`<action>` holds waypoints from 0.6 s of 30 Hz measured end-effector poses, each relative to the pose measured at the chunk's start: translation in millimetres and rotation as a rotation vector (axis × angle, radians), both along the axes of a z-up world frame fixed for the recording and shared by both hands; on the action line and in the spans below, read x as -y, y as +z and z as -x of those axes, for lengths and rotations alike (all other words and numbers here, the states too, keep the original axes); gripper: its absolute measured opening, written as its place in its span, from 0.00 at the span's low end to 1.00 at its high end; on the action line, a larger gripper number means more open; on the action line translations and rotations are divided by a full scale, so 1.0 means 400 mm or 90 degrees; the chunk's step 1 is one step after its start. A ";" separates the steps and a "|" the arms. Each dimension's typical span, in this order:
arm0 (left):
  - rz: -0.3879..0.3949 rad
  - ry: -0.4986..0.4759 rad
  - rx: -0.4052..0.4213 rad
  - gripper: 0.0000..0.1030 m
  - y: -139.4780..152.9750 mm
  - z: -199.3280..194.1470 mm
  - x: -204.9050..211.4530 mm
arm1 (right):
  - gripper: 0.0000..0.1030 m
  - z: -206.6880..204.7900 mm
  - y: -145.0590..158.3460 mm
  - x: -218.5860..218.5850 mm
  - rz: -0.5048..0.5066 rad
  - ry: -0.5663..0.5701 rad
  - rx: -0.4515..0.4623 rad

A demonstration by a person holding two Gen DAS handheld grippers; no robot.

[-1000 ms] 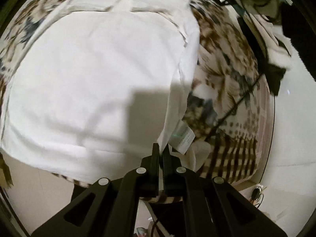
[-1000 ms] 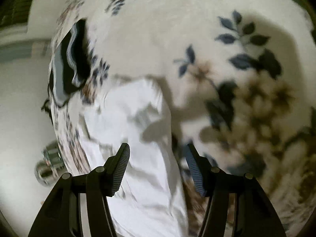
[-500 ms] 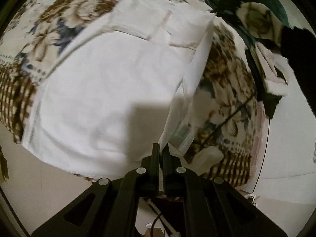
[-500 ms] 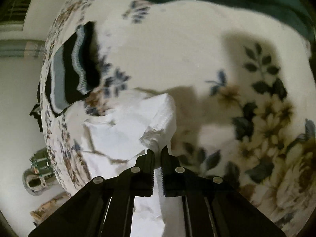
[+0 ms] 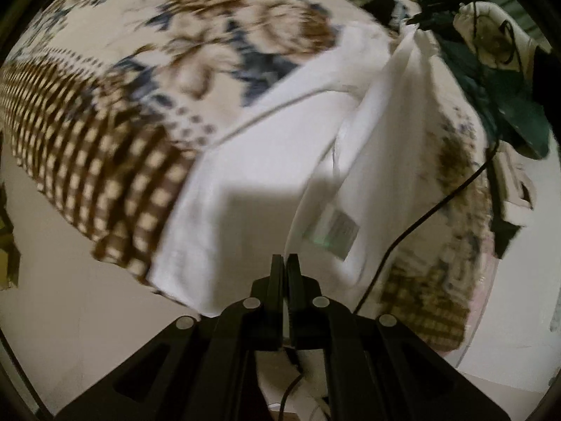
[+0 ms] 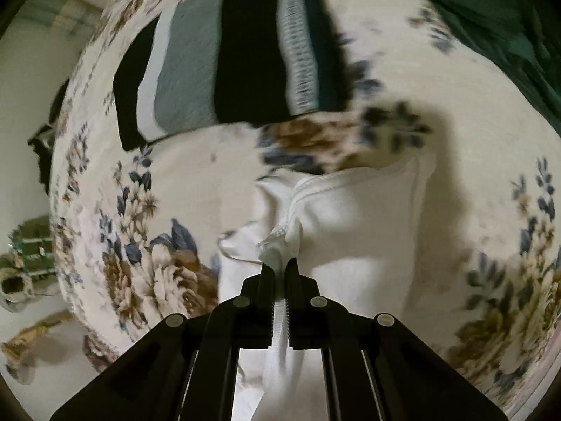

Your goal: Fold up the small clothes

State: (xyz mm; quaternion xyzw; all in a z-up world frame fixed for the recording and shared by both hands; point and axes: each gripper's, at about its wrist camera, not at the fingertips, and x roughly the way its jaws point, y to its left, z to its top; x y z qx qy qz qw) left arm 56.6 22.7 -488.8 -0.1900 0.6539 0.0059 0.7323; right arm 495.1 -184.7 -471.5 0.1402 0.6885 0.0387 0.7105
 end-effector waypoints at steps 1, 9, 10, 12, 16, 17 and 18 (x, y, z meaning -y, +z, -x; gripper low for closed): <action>0.000 0.009 -0.007 0.00 -0.018 0.002 -0.026 | 0.05 -0.005 -0.015 -0.041 0.013 0.006 -0.003; 0.004 0.047 -0.032 0.00 -0.118 0.013 -0.151 | 0.05 -0.024 -0.117 -0.199 0.078 0.025 -0.011; 0.004 0.050 -0.032 0.00 -0.121 0.010 -0.156 | 0.05 -0.026 -0.126 -0.206 0.085 0.022 -0.012; 0.000 0.052 -0.032 0.00 -0.129 0.009 -0.171 | 0.05 -0.029 -0.137 -0.213 0.091 0.018 -0.011; -0.016 0.069 -0.046 0.00 -0.148 0.020 -0.214 | 0.05 -0.028 -0.144 -0.225 0.106 0.019 -0.008; -0.018 0.073 -0.053 0.00 -0.156 0.025 -0.226 | 0.05 -0.028 -0.145 -0.226 0.108 0.020 -0.008; -0.021 0.074 -0.059 0.00 -0.164 0.030 -0.237 | 0.05 -0.027 -0.147 -0.226 0.108 0.020 -0.008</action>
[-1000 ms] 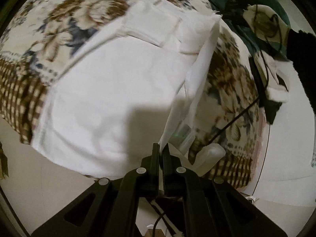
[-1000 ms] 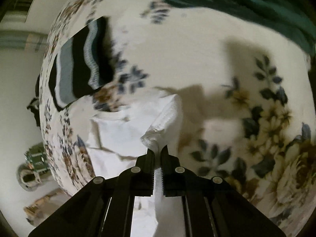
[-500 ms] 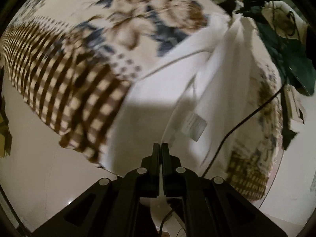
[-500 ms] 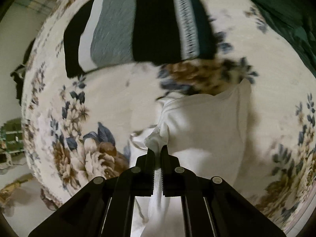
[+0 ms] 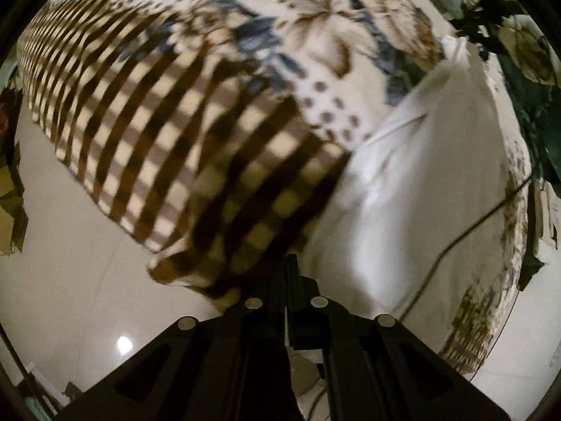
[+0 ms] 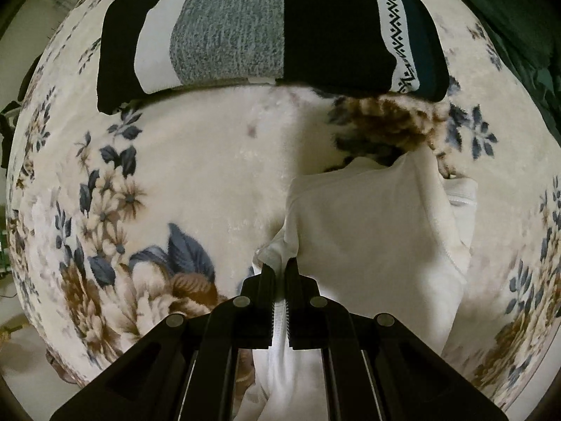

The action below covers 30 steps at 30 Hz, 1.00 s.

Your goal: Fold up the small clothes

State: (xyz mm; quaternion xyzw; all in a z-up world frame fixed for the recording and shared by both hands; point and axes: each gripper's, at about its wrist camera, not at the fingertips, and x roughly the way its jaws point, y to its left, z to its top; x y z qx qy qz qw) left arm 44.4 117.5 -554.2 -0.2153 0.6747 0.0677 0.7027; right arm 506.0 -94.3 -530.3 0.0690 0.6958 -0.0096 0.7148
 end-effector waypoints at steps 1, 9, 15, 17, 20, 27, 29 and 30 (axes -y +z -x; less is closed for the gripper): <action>0.007 0.000 -0.003 0.00 -0.006 0.005 -0.010 | 0.05 0.001 -0.002 -0.001 0.001 0.001 0.000; 0.202 0.057 -0.031 0.02 -0.050 0.042 -0.040 | 0.50 0.137 0.057 -0.015 -0.056 0.123 -0.019; 0.219 0.069 -0.072 0.02 -0.054 0.052 -0.021 | 0.51 0.502 0.076 0.104 -0.103 0.153 -0.083; 0.229 0.082 -0.070 0.02 -0.035 0.060 -0.037 | 0.52 0.668 0.039 0.161 -0.117 0.129 -0.138; 0.249 0.093 -0.055 0.03 -0.010 0.070 -0.066 | 0.52 0.899 -0.034 0.214 -0.134 0.083 -0.225; 0.306 0.054 -0.070 0.64 -0.065 0.071 -0.064 | 0.53 1.241 -0.139 0.253 -0.173 -0.028 -0.304; 0.292 0.018 -0.067 0.64 -0.068 0.060 -0.044 | 0.53 1.290 -0.151 0.267 -0.189 -0.072 -0.304; 0.284 -0.001 -0.063 0.64 -0.071 0.058 -0.035 | 0.53 1.308 -0.157 0.272 -0.204 -0.094 -0.304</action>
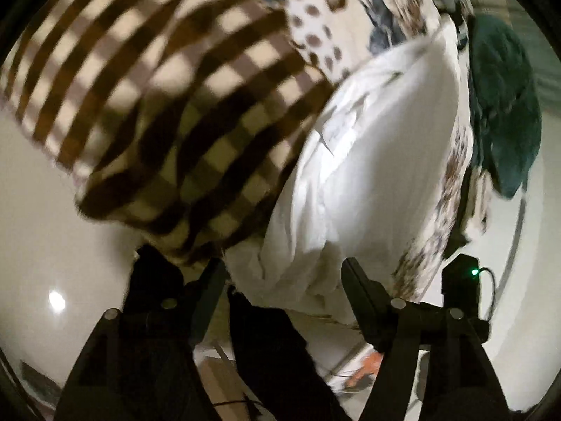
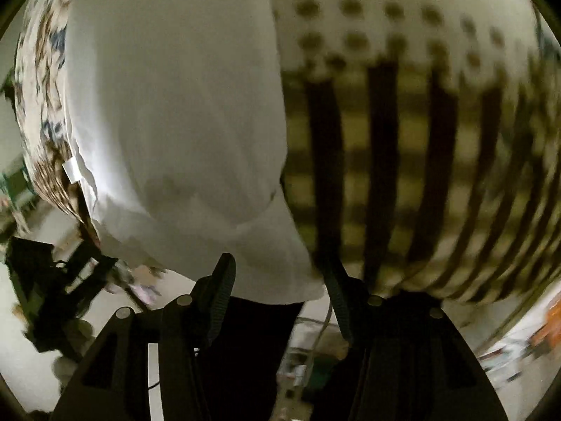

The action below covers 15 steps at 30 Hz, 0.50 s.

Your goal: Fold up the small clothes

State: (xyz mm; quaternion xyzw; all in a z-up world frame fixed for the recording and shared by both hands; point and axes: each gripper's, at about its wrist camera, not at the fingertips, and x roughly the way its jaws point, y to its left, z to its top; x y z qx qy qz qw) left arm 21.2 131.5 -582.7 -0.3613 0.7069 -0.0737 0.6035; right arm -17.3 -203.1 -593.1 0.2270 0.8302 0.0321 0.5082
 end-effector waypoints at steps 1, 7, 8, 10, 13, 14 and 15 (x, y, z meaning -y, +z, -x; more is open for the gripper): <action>-0.006 -0.016 0.008 0.63 -0.005 -0.008 0.015 | 0.53 0.015 -0.003 0.006 -0.004 -0.021 0.000; -0.077 -0.086 0.037 0.04 0.010 -0.027 0.074 | 0.05 0.090 0.021 0.019 0.035 -0.071 0.027; -0.079 -0.091 0.036 0.04 0.018 -0.024 0.068 | 0.05 0.090 0.033 0.032 0.041 -0.066 0.034; -0.080 -0.091 0.034 0.04 0.032 -0.021 0.052 | 0.03 0.104 0.056 0.065 0.063 -0.059 0.054; -0.094 -0.109 0.025 0.05 0.029 -0.010 0.023 | 0.01 0.137 0.072 0.093 0.080 -0.053 0.051; -0.109 -0.122 0.021 0.05 0.020 -0.009 0.020 | 0.00 0.137 0.074 0.118 0.092 -0.044 0.045; -0.113 -0.131 0.012 0.05 0.010 -0.008 0.016 | 0.00 0.149 0.071 0.125 0.105 -0.034 0.038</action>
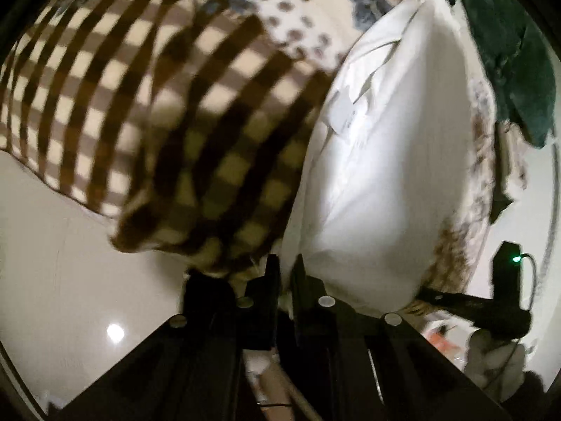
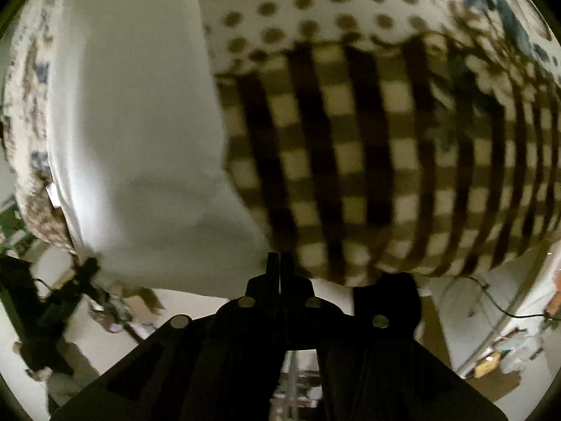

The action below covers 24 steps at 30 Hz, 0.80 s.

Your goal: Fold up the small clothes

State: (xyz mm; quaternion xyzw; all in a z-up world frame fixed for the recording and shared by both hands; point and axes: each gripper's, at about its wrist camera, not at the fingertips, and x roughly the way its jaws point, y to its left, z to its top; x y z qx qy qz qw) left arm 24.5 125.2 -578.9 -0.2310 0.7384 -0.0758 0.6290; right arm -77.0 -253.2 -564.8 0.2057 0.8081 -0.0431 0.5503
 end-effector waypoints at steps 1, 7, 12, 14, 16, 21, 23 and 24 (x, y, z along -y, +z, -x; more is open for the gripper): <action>0.003 -0.005 -0.013 0.05 -0.013 -0.001 -0.006 | 0.00 0.005 0.001 0.009 0.006 0.001 -0.005; 0.079 0.033 -0.037 0.11 -0.017 -0.008 -0.051 | 0.04 0.047 -0.006 0.012 -0.073 -0.051 -0.017; 0.123 0.063 -0.035 0.56 -0.012 0.015 -0.080 | 0.52 0.049 0.014 -0.006 -0.137 -0.083 0.001; 0.125 0.063 -0.047 0.56 -0.025 0.021 -0.066 | 0.52 0.044 0.002 -0.024 -0.147 -0.080 -0.007; 0.116 0.052 -0.047 0.56 -0.034 0.022 -0.043 | 0.52 0.028 -0.027 -0.034 -0.149 -0.071 -0.022; 0.063 0.023 -0.055 0.07 -0.048 0.029 0.003 | 0.33 0.051 -0.054 -0.056 -0.114 -0.066 -0.034; 0.054 0.018 -0.038 0.06 -0.032 0.032 0.004 | 0.06 0.051 -0.061 -0.063 -0.090 -0.054 -0.041; 0.051 0.014 -0.036 0.06 -0.026 0.033 0.003 | 0.04 0.055 -0.059 -0.060 -0.083 -0.056 -0.042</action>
